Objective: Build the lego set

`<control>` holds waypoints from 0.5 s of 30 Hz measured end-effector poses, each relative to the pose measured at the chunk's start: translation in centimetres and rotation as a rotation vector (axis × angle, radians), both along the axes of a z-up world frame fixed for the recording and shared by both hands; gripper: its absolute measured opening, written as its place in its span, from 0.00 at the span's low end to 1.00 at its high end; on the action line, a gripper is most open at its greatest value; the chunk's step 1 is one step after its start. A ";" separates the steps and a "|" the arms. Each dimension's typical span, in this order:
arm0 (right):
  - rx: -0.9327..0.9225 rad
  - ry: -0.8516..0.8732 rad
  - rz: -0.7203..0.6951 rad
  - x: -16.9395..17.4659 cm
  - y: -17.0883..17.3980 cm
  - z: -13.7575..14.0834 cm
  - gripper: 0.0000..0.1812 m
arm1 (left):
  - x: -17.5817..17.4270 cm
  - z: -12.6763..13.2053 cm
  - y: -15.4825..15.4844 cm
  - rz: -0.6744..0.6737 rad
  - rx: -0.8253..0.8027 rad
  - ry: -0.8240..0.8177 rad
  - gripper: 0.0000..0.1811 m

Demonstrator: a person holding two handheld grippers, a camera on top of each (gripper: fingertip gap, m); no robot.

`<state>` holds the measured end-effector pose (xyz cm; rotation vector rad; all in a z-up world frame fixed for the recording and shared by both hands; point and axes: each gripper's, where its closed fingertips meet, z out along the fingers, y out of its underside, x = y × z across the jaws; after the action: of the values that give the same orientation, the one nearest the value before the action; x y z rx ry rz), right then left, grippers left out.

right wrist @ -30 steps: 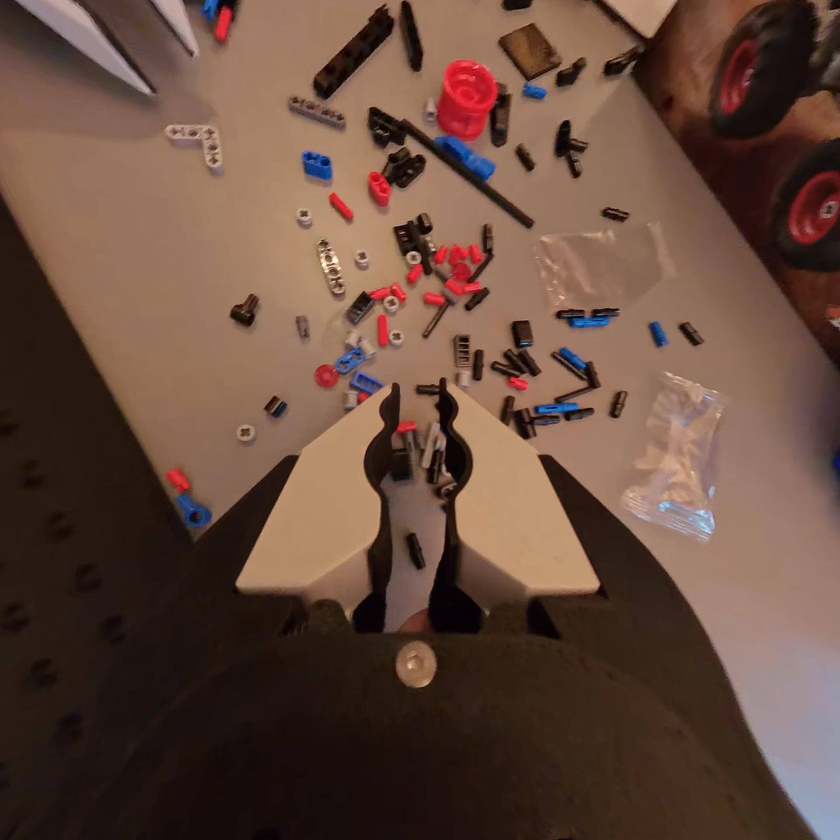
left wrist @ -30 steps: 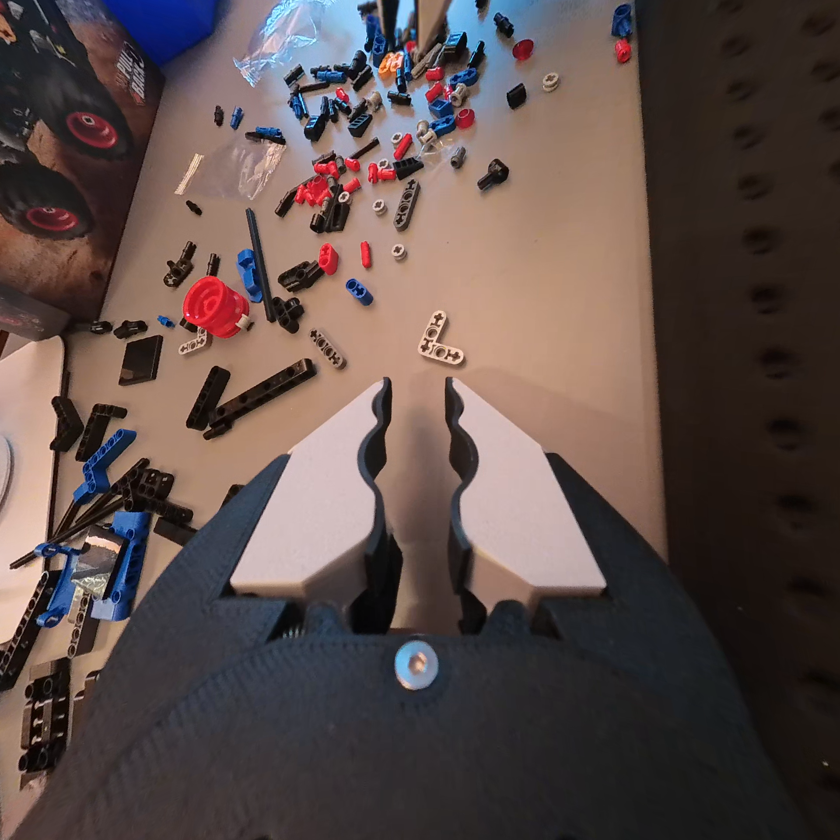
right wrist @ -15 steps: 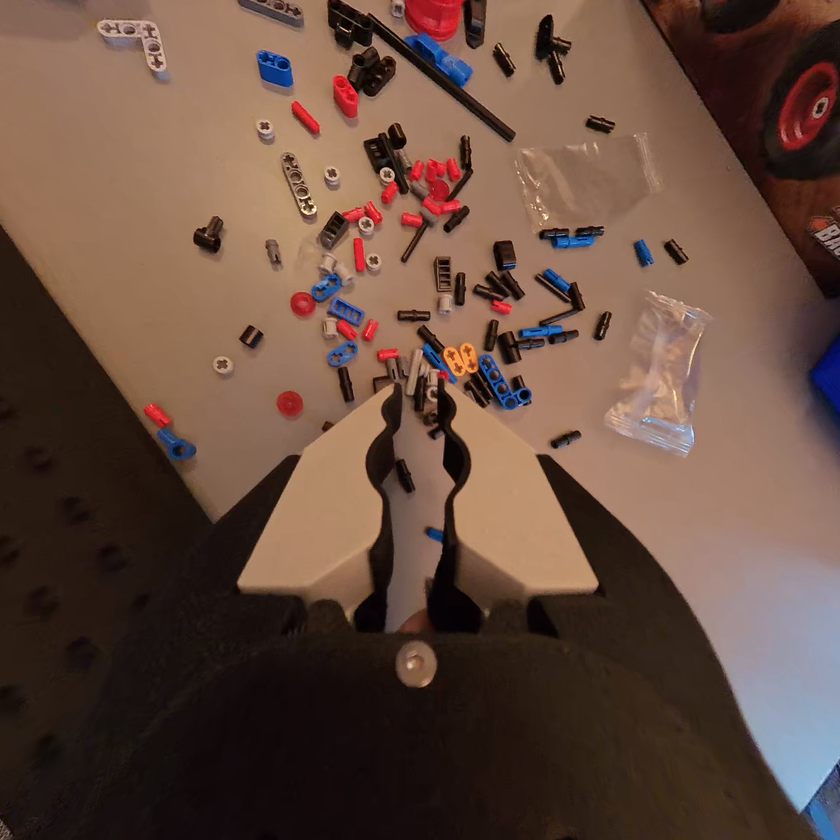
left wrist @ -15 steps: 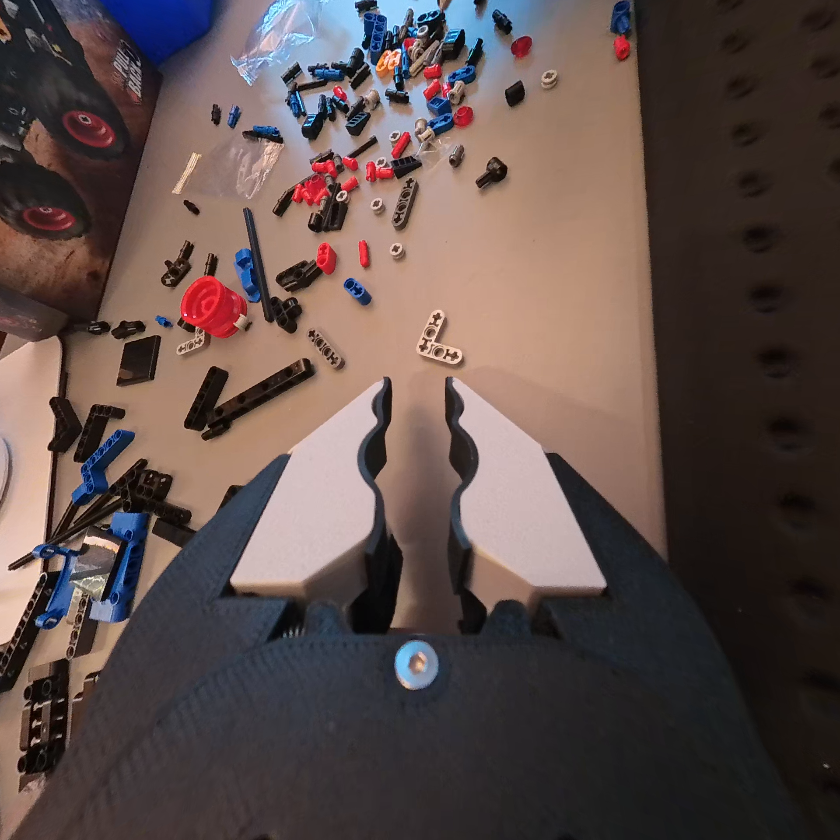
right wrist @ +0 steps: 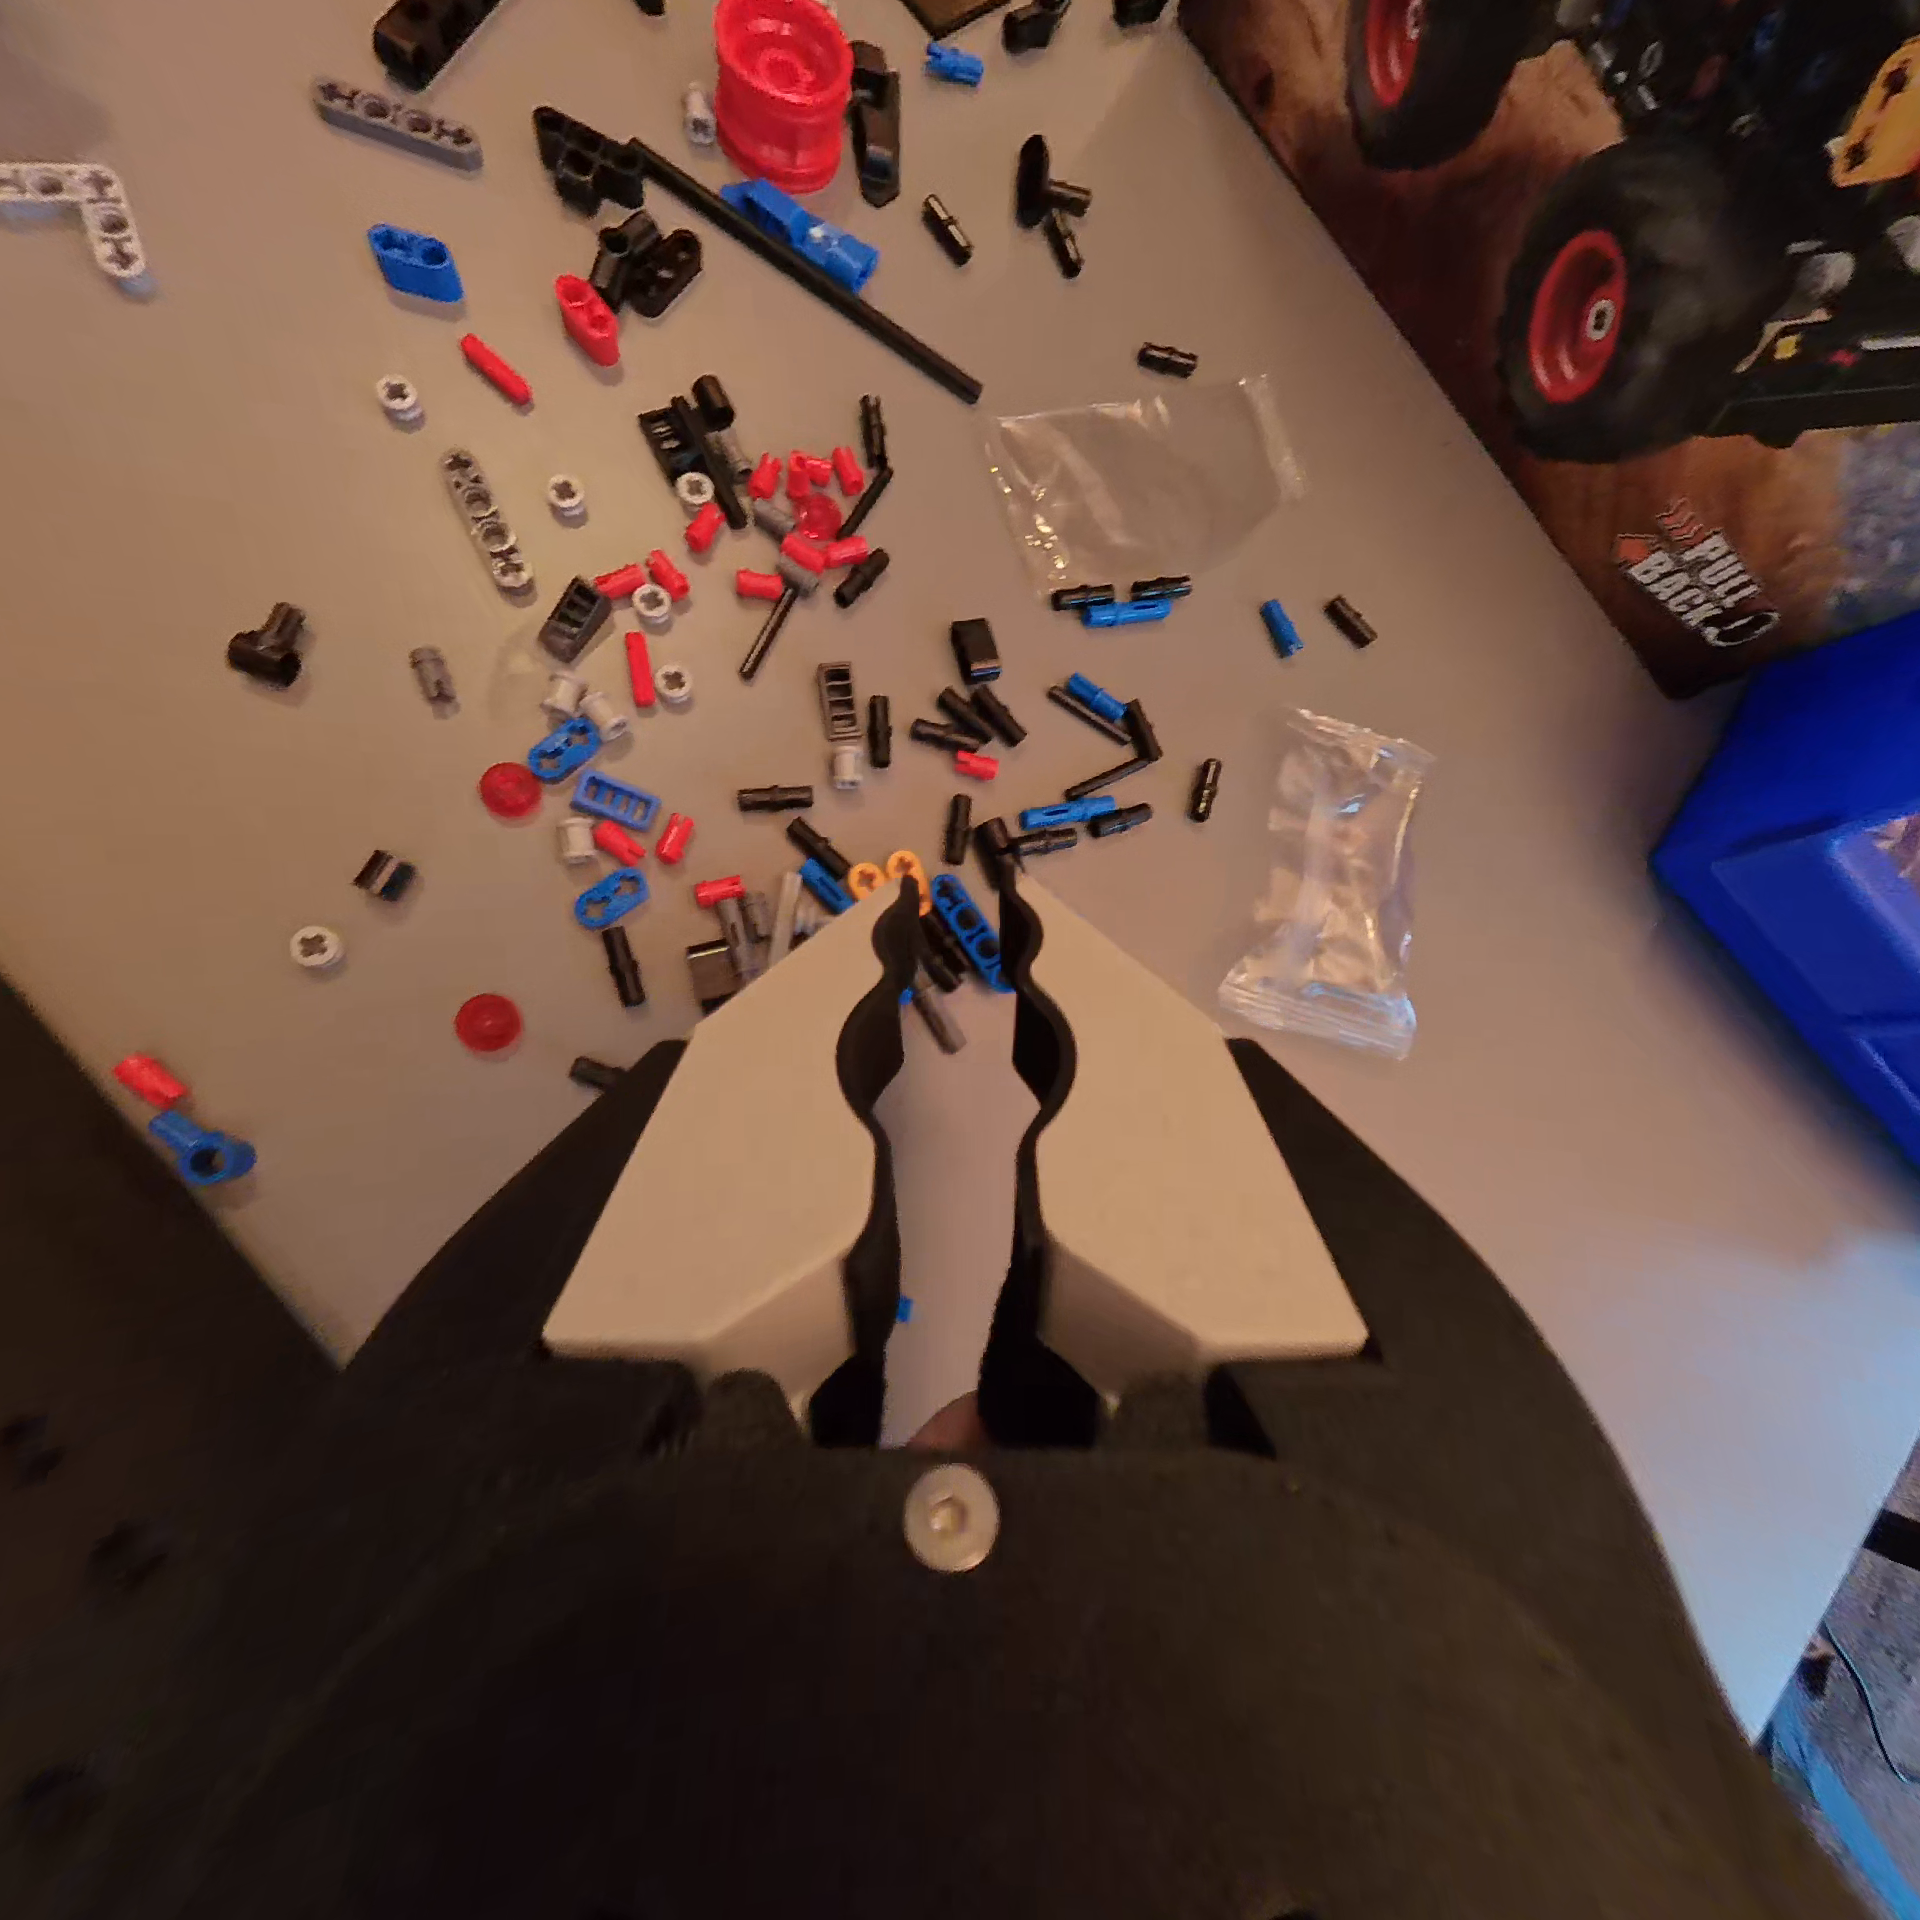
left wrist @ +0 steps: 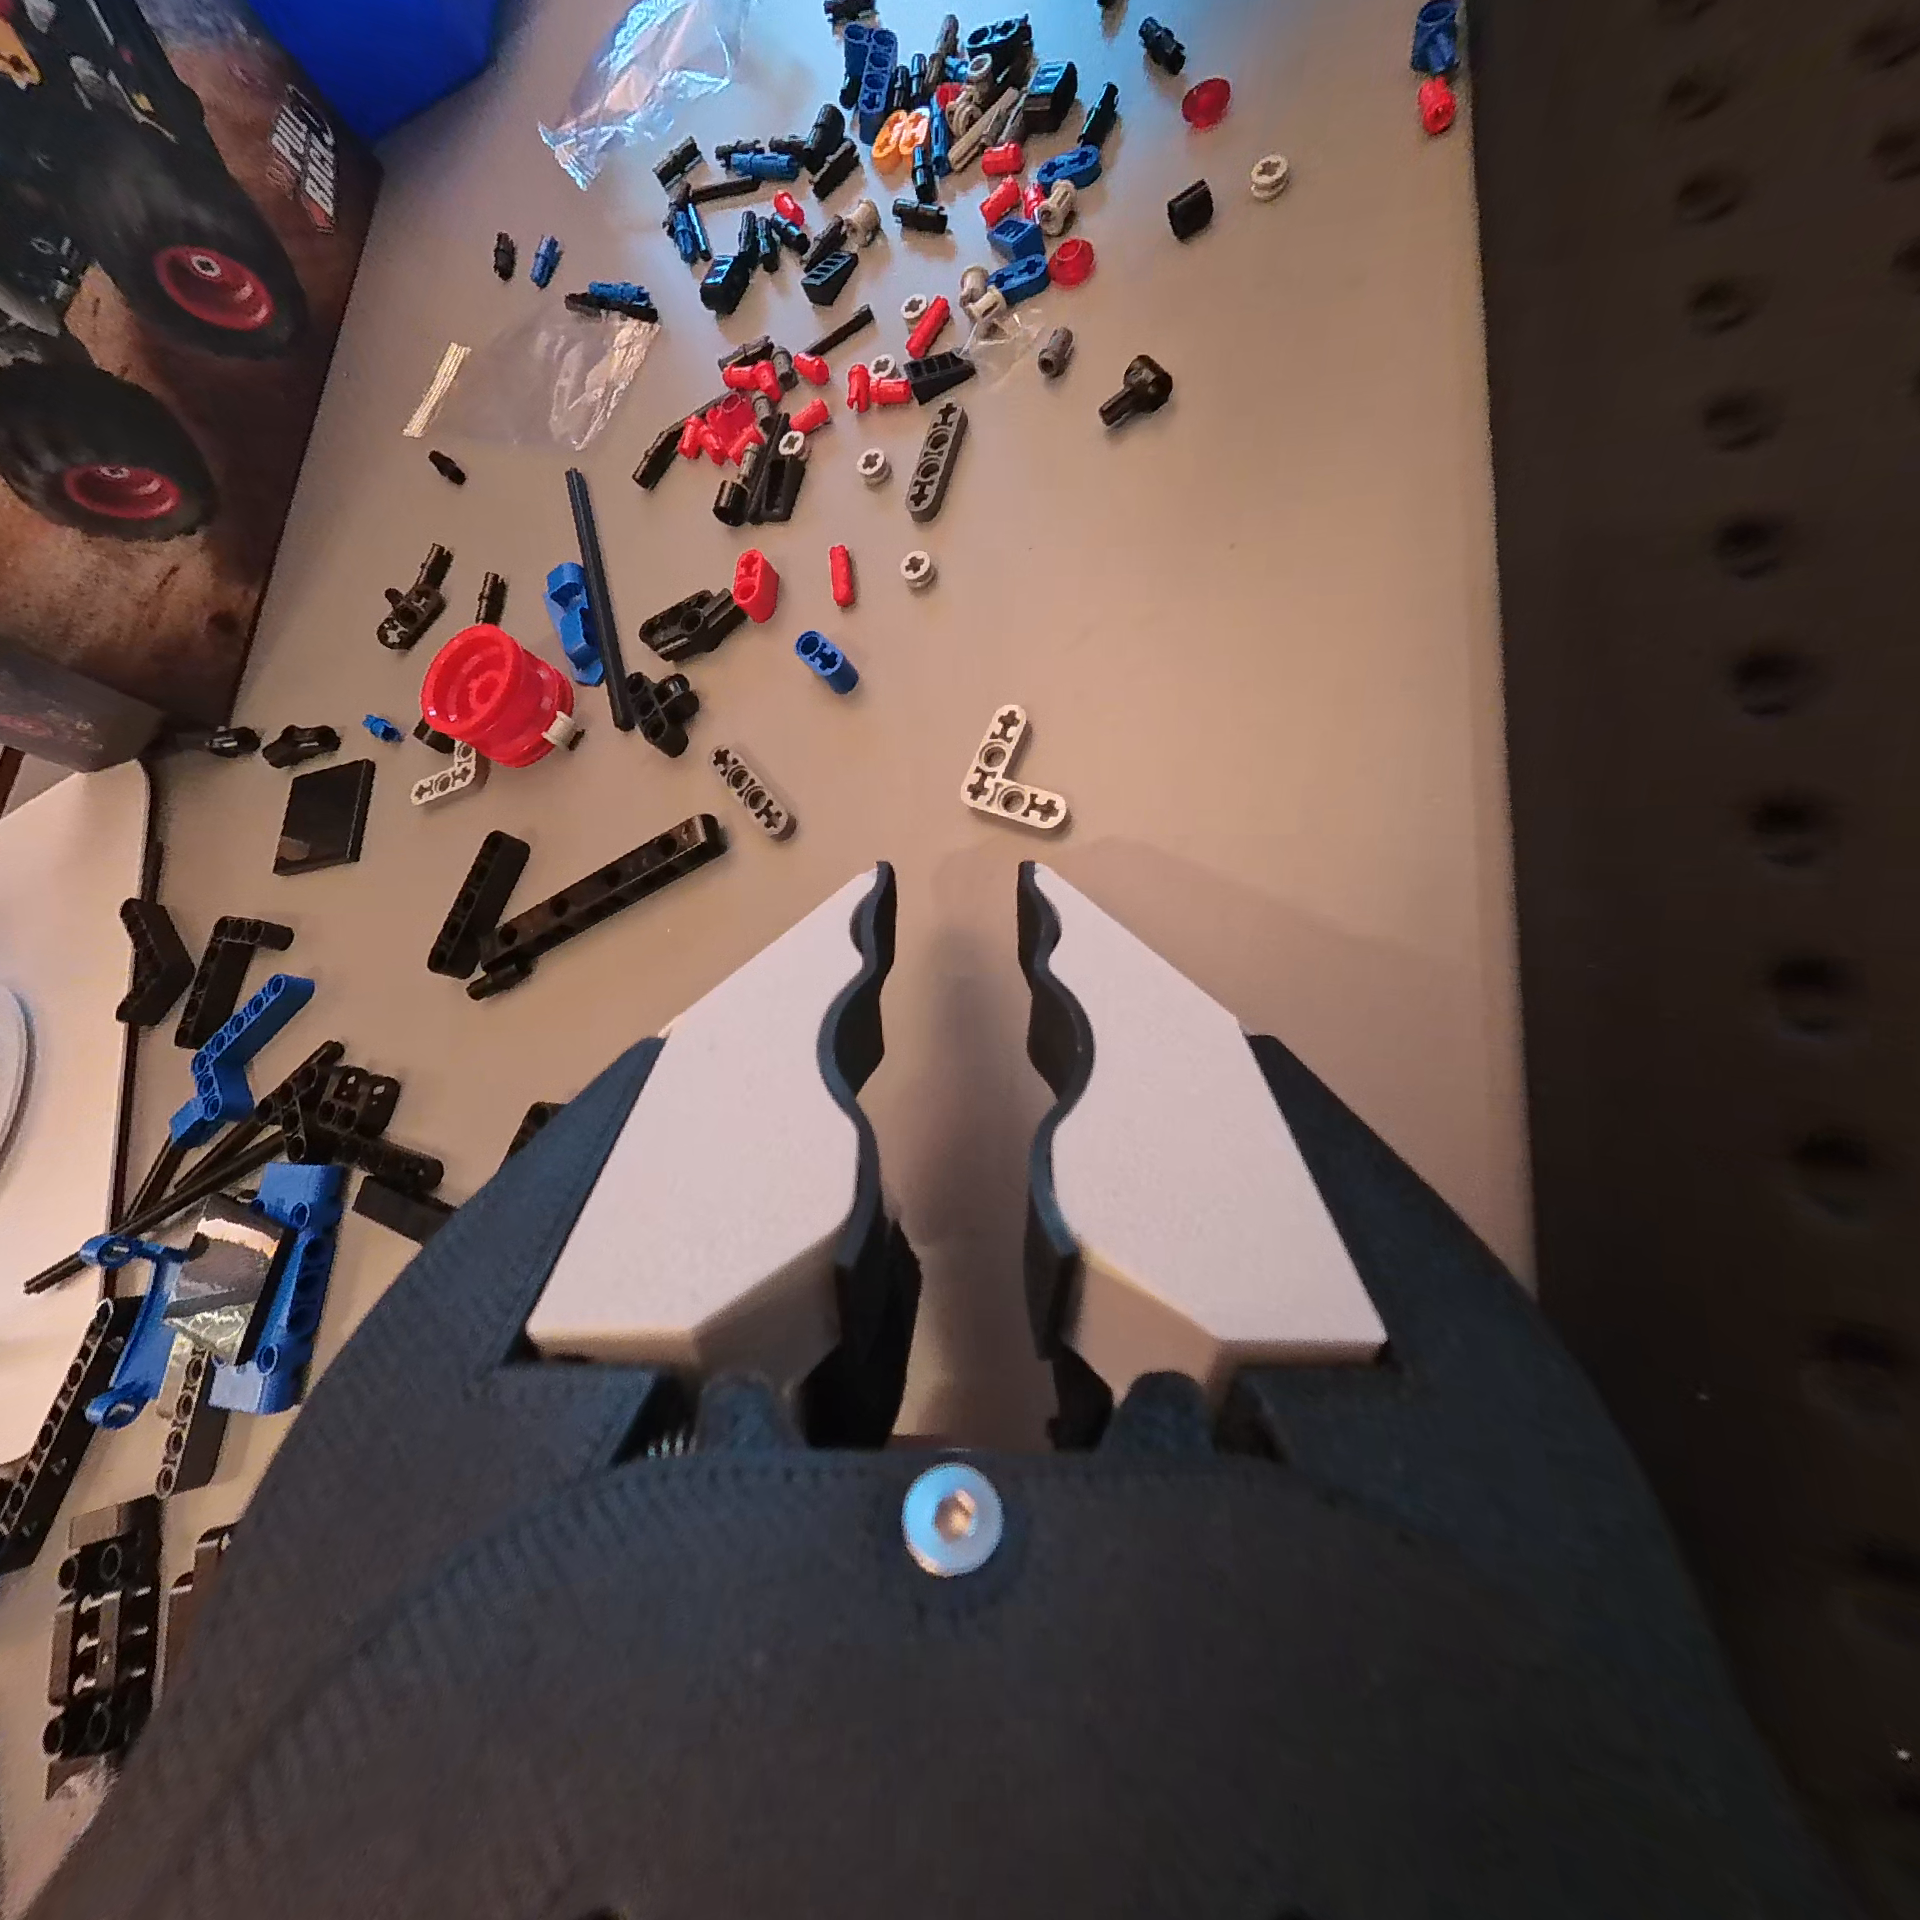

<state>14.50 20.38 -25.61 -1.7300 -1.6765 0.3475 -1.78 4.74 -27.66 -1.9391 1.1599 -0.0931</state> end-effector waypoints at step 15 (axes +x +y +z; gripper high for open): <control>0.028 -0.077 0.084 -4.5 4.2 -1.6 0.07 | -0.2 0.0 0.1 0.004 -0.003 -0.007 0.11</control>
<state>9.95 24.60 -27.21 -1.6748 -1.8044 0.2980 -1.95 4.80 -27.66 -1.9427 1.1518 -0.0990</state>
